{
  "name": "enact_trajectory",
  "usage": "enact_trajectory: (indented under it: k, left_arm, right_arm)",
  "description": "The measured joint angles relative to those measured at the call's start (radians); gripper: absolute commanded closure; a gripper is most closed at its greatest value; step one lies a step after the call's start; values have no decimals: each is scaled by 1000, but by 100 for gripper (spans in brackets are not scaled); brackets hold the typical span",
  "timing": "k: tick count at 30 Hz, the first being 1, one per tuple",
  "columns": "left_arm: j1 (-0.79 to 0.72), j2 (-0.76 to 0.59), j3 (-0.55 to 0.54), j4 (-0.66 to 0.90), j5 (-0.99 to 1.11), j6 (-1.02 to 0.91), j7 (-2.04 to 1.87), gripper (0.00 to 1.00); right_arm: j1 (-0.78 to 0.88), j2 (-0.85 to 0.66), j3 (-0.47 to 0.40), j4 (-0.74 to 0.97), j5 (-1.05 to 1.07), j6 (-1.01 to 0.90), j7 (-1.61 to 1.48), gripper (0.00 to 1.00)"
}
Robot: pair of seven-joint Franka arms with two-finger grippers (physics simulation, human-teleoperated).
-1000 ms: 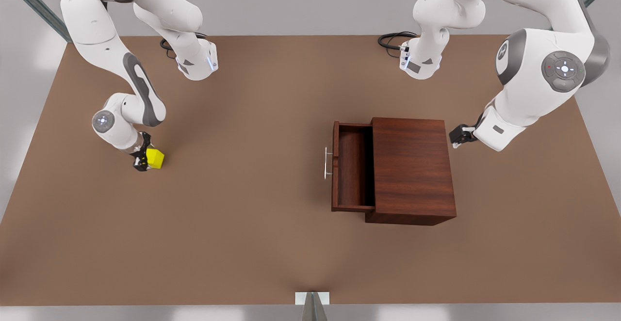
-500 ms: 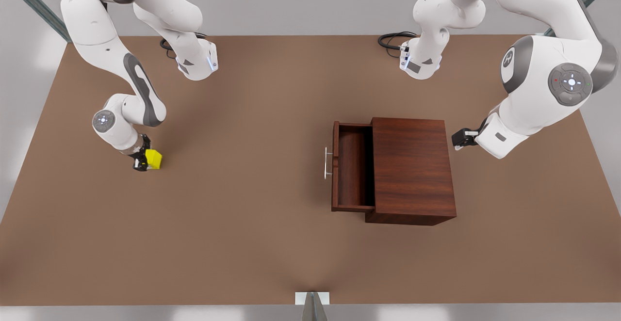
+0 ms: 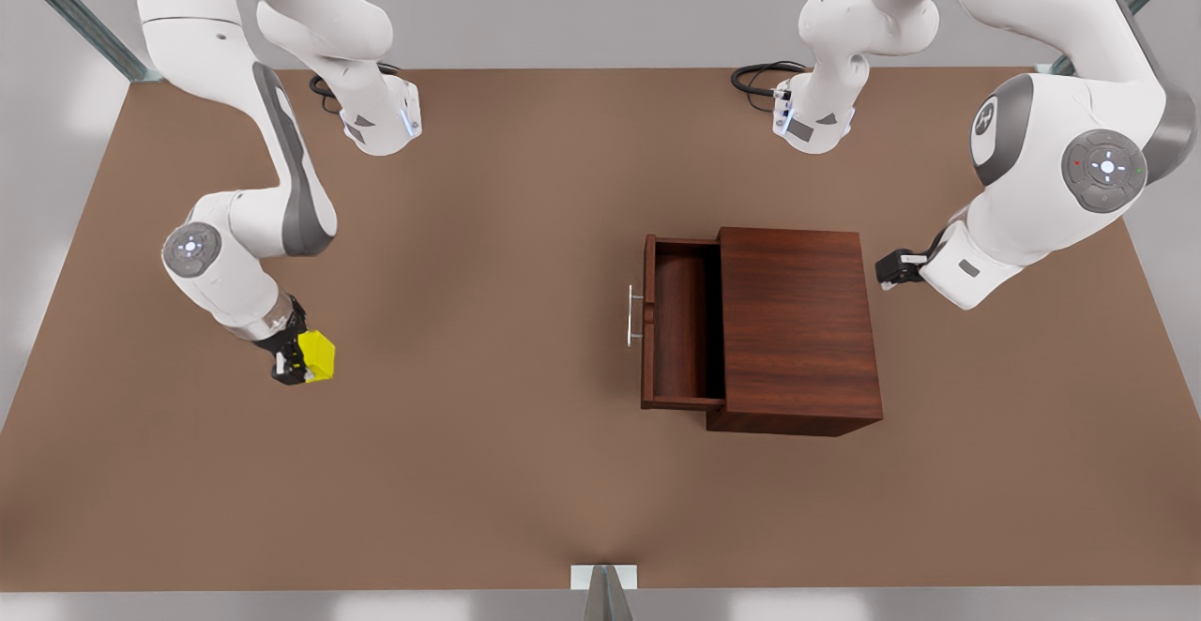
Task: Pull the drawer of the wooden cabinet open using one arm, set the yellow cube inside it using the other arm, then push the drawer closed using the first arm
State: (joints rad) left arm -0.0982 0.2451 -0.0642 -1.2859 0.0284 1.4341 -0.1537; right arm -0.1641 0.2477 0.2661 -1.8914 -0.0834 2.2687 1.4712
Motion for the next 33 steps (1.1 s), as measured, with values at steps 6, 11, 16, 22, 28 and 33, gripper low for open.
enact_trajectory:
  k: [6,11,16,22,28,33]
  left_arm:
    - [0,0,0,0,0,-1,5,0]
    - [0,0,0,0,0,-1,7,0]
    - [0,0,0,0,2,0,9,0]
    - [-2,2,0,0,13,2,11,0]
    - [-3,2,-1,0,21,3,12,0]
    - [-8,2,-2,-1,29,3,12,0]
  right_arm:
    - [175,187,-1,349,12,-264,96,48]
    - [306,312,-5,563,11,-440,213,48]
    - [464,423,-10,751,27,-526,378,48]
    - [568,475,3,851,108,-511,603,48]
    - [648,510,15,916,151,-424,807,47]
    - [748,574,9,951,158,-339,944,47]
